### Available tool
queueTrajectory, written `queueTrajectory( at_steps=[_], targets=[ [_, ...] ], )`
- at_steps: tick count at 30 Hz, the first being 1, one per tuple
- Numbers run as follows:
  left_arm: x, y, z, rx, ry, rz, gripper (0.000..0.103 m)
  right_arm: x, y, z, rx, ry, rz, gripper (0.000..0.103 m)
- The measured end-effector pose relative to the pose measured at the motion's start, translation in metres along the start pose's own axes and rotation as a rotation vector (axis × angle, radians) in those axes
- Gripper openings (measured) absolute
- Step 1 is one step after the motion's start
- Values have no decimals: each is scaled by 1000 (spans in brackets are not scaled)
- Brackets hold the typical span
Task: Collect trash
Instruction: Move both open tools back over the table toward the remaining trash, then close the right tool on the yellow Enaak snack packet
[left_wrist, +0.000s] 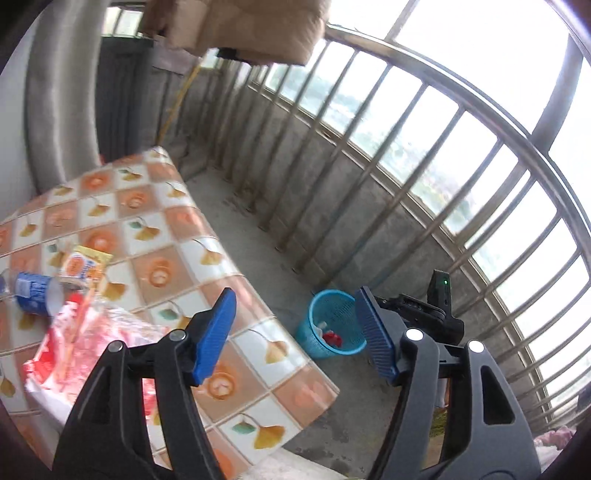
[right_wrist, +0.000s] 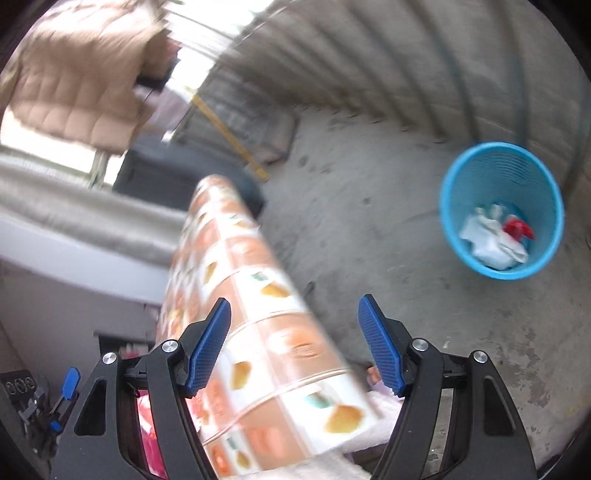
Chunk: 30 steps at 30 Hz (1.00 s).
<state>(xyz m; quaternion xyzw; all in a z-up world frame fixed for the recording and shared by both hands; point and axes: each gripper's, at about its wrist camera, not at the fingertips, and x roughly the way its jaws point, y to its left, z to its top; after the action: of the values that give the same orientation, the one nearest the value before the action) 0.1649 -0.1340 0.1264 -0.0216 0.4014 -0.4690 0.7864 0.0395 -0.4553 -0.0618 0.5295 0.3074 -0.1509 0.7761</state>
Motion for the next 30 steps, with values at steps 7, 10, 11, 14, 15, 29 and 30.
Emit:
queueTrajectory(
  at_steps=[7, 10, 11, 14, 15, 29, 30],
  targets=[
    [-102, 127, -9, -220, -187, 110, 66, 68, 91, -6, -90, 150, 72, 70],
    [-123, 184, -31, -329, -212, 120, 65, 111, 126, -11, -105, 244, 103, 70],
    [-129, 202, -41, -366, -215, 126, 65, 129, 141, -14, -118, 275, 101, 70],
    [-135, 244, -71, -469, -221, 145, 65, 166, 174, -27, -148, 347, 94, 70],
    [-137, 255, -82, -500, -224, 152, 65, 179, 186, -31, -168, 368, 85, 70],
    [-118, 270, -163, -576, -197, 38, 62, 318, 288, -64, -373, 455, -120, 58],
    [-118, 268, -161, -562, -210, 28, 62, 324, 290, -65, -376, 454, -132, 57]
  ],
)
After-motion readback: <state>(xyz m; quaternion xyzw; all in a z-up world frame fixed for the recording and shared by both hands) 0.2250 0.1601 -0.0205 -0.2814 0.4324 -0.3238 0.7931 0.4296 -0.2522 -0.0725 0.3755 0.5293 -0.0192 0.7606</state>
